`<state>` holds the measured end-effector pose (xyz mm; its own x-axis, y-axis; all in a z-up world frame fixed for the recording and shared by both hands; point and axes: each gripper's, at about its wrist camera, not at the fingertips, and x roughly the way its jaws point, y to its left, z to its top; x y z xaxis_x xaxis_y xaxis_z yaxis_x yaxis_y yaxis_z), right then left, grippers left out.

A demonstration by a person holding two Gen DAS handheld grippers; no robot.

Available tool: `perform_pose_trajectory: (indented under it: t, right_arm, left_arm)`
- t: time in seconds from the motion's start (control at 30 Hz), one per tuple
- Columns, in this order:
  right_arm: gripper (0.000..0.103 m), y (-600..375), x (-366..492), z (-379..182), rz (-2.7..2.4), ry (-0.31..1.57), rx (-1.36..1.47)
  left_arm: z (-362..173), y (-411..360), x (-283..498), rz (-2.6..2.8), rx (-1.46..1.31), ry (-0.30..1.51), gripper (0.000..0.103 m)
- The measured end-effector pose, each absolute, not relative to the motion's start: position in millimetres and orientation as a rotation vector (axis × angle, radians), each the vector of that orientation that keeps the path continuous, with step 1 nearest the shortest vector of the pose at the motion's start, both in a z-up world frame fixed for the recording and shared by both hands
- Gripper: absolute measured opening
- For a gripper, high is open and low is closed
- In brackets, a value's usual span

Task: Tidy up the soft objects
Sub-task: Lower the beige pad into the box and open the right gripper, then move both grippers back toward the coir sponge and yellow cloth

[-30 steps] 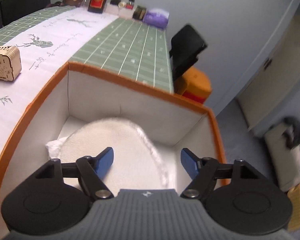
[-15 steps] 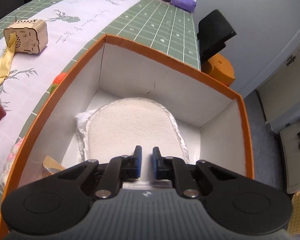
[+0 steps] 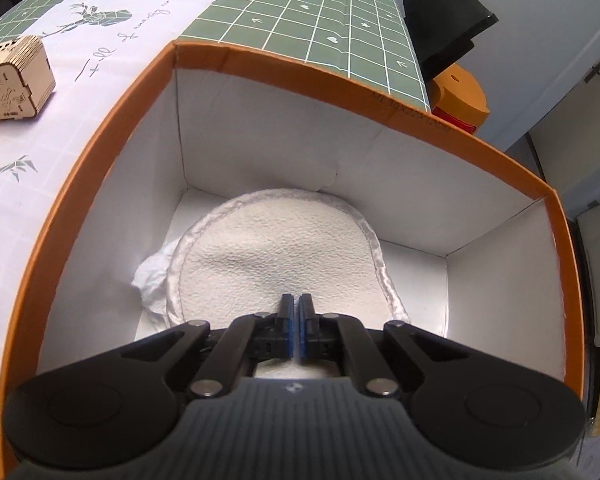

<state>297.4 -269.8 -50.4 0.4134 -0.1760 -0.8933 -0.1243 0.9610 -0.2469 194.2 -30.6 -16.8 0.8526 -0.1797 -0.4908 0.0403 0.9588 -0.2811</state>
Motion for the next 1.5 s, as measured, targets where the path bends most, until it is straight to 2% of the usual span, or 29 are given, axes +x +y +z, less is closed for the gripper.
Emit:
perform_pose_trajectory:
  t: [0.2, 0.27, 0.4, 0.5, 0.57, 0.73, 0.87, 1.1, 1.27, 1.43, 1.5]
  right_arm:
    - [0.005, -273, 275, -25, -0.047, 1.051, -0.268]
    - [0.012, -271, 260, -9, -0.054, 0.999, -0.272]
    - [0.012, -263, 222, 22, -0.099, 0.873, -0.322]
    - [0.021, -258, 190, 44, -0.101, 0.772, -0.27]
    - [0.032, -250, 166, 55, -0.092, 0.701, -0.248]
    - [0.034, -213, 109, 66, -0.03, 0.565, -0.211]
    - [0.047, -183, 73, 59, 0.019, 0.493, -0.176]
    - [0.048, -161, 51, 31, 0.023, 0.516, -0.096]
    - [0.054, -150, 51, 11, 0.07, 0.577, -0.123]
    - [0.056, -139, 59, -8, 0.117, 0.638, -0.111]
    - [0.063, -132, 65, -14, 0.125, 0.659, -0.11]
  left_arm:
    - [-12, -26, 185, -0.115, -0.23, 0.532, 0.083]
    - [-8, -23, 183, -0.112, -0.224, 0.529, 0.083]
    - [-3, -19, 174, -0.101, -0.198, 0.522, 0.083]
    - [-1, -19, 165, -0.106, -0.16, 0.527, 0.083]
    - [-1, -18, 159, -0.119, -0.13, 0.532, 0.083]
    - [-1, -14, 140, -0.119, -0.082, 0.534, 0.083]
    - [-3, -8, 126, -0.098, -0.043, 0.527, 0.083]
    - [-14, 5, 114, -0.077, -0.018, 0.55, 0.083]
    - [-29, 9, 109, -0.095, 0.013, 0.578, 0.084]
    - [-38, 26, 112, -0.042, 0.021, 0.581, 0.084]
    - [-40, 35, 115, 0.0, 0.032, 0.581, 0.084]
